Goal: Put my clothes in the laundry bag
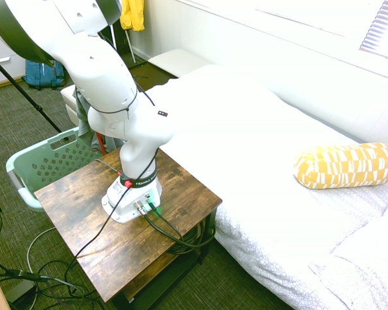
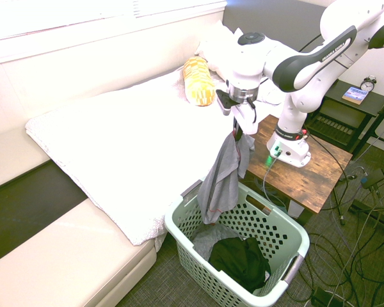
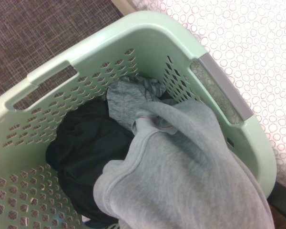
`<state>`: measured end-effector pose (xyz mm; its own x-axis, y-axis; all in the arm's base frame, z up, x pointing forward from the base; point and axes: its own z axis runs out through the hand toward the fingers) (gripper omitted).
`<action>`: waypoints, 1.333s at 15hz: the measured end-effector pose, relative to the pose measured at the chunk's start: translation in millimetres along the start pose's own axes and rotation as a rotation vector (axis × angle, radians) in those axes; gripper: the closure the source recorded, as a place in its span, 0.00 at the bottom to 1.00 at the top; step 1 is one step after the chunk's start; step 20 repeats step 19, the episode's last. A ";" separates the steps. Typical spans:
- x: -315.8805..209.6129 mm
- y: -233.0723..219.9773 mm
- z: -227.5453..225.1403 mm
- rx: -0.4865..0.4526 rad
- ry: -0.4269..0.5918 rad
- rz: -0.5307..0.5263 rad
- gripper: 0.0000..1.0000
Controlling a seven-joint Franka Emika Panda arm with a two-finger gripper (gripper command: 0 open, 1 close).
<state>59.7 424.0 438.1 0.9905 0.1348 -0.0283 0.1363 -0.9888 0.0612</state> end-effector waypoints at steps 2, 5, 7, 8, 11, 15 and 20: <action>0.5 0.6 0.4 -0.002 -0.002 -0.001 0.00; 1.2 1.5 0.0 -0.003 -0.002 -0.007 0.00; 1.9 2.6 -1.5 -0.002 -0.001 -0.004 0.00; 2.8 3.2 -2.3 -0.001 0.000 -0.003 0.00; 32.5 13.4 -10.3 0.003 0.022 0.043 0.00; 157.7 62.6 -37.6 0.028 0.101 0.241 0.00; 288.1 162.7 -66.6 0.080 0.100 0.461 0.00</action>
